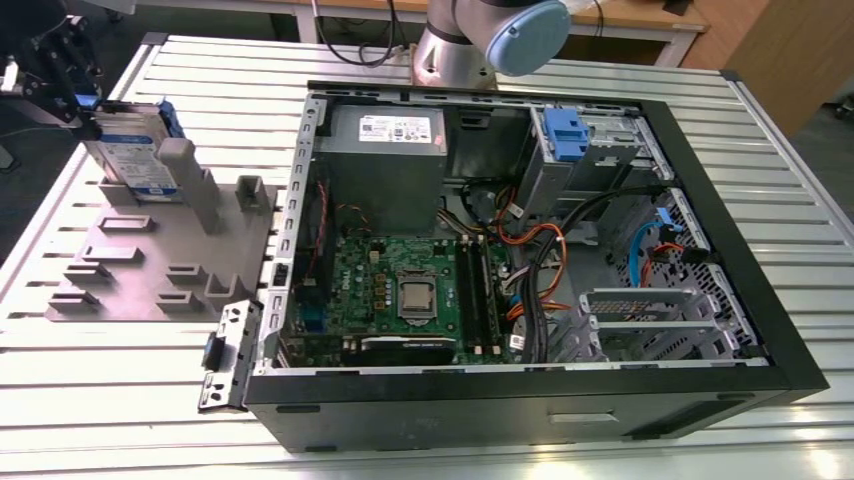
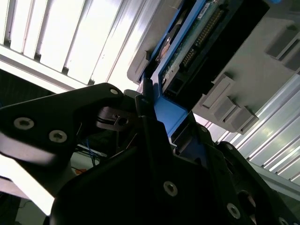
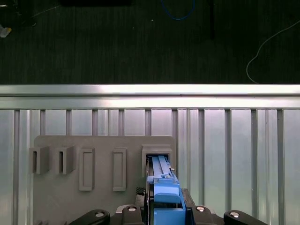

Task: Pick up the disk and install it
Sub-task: 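Pick up the disk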

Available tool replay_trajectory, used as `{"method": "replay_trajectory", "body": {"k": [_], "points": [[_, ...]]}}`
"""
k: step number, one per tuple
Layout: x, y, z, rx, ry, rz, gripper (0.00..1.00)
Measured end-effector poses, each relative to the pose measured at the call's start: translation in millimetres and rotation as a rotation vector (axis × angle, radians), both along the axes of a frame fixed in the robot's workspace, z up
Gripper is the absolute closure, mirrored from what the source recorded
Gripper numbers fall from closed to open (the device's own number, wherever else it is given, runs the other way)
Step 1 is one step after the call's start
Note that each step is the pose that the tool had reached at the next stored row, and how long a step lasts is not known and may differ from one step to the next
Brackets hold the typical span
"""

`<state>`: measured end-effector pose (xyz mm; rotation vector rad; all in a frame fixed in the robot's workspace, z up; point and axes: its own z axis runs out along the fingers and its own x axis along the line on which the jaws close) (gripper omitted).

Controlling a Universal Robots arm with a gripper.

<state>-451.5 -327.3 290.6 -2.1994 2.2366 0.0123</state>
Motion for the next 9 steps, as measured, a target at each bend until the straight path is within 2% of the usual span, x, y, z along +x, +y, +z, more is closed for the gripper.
{"method": "replay_trajectory", "body": {"k": [5, 6, 9], "points": [[0.0, 0.0, -0.1, 0.0, 0.0, 0.0, 0.6], [0.0, 0.0, -0.2, 0.0, 0.0, 0.0, 0.54], [0.0, 0.0, -0.4, 0.0, -0.0001, 0.0, 0.54]]}}
